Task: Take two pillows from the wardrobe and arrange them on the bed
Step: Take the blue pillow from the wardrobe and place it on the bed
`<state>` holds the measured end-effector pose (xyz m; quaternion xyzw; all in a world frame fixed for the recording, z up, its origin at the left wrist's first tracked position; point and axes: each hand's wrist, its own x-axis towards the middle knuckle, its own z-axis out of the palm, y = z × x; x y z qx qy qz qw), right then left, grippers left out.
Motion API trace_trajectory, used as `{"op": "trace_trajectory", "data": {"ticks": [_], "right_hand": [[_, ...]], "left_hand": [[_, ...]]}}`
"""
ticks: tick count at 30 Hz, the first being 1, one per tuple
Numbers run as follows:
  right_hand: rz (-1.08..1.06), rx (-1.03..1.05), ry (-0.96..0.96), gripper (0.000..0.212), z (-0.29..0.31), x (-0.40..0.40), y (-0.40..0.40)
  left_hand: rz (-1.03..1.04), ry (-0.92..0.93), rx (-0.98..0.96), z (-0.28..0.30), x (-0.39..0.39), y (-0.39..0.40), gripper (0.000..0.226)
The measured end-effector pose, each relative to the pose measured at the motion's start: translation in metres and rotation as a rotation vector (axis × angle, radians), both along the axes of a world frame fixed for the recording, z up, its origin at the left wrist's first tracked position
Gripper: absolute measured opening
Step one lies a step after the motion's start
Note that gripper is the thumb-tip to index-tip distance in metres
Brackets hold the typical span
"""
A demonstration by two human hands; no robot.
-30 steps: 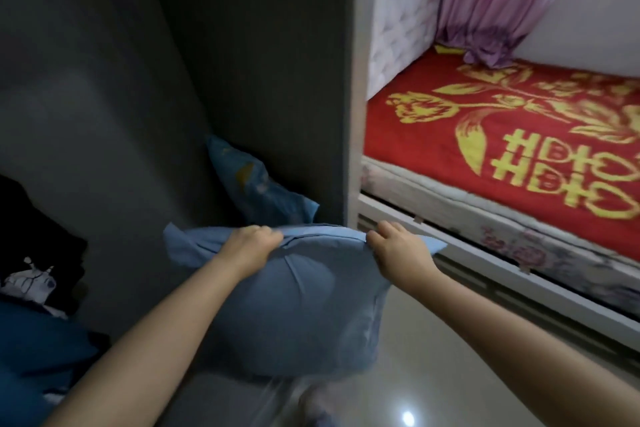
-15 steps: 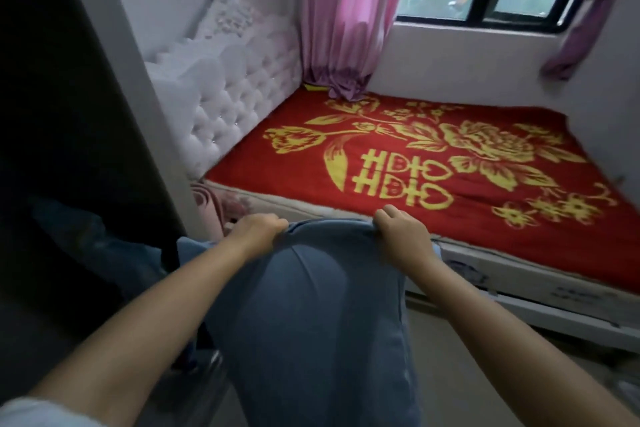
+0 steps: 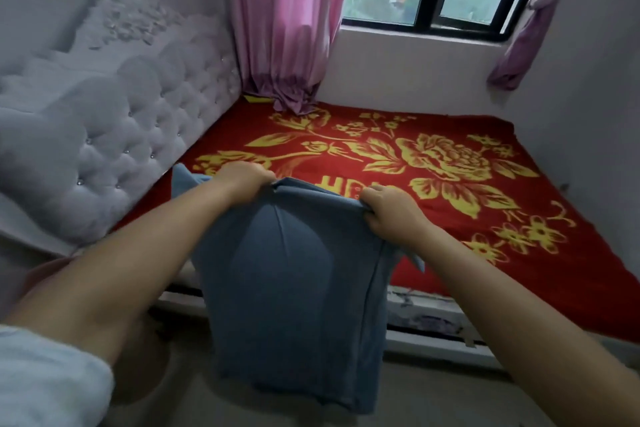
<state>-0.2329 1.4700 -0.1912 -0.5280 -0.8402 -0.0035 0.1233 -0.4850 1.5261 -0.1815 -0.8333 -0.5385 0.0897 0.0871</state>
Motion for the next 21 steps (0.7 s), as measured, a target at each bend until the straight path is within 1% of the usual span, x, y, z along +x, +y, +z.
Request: {"op": "trace_trajectory", "data": {"ticks": [2, 3, 4, 7, 8, 10, 12, 15, 17, 19, 21], "right_hand": [[0.022, -0.031, 0.085, 0.048, 0.007, -0.008, 0.043], [0.029, -0.039, 0.095, 0.051, 0.009, -0.011, 0.064], [0.038, -0.027, 0.098, 0.050, 0.010, -0.014, 0.085], [0.018, 0.088, 0.098, 0.025, 0.022, -0.014, 0.148], [0.012, 0.148, 0.093, 0.022, 0.030, -0.009, 0.169], [0.043, 0.337, 0.075, 0.027, 0.043, 0.008, 0.208], [0.063, 0.459, 0.039, 0.032, 0.054, 0.032, 0.243], [0.027, 0.415, -0.001, 0.037, 0.061, 0.069, 0.295], [-0.037, 0.368, -0.003, 0.033, 0.056, 0.099, 0.327], [-0.090, 0.245, 0.096, 0.022, 0.045, 0.132, 0.353], [-0.183, 0.203, 0.187, 0.024, 0.024, 0.168, 0.373]], "left_hand": [[0.017, 0.022, 0.045, 0.025, -0.004, 0.046, 0.024], [0.036, 0.032, 0.071, 0.039, -0.005, 0.068, 0.024], [0.056, 0.042, 0.096, 0.052, -0.005, 0.090, 0.025], [0.074, 0.083, 0.193, 0.083, 0.008, 0.155, 0.027], [0.069, 0.094, 0.231, 0.091, 0.016, 0.178, 0.026], [0.038, 0.099, 0.295, 0.106, 0.039, 0.226, 0.023], [-0.003, 0.086, 0.356, 0.120, 0.068, 0.273, 0.021], [-0.086, 0.055, 0.389, 0.141, 0.125, 0.341, 0.020], [-0.173, 0.055, 0.392, 0.147, 0.174, 0.383, 0.021], [-0.258, 0.027, 0.395, 0.138, 0.222, 0.419, 0.023], [-0.315, -0.027, 0.371, 0.113, 0.265, 0.448, 0.024]]}}
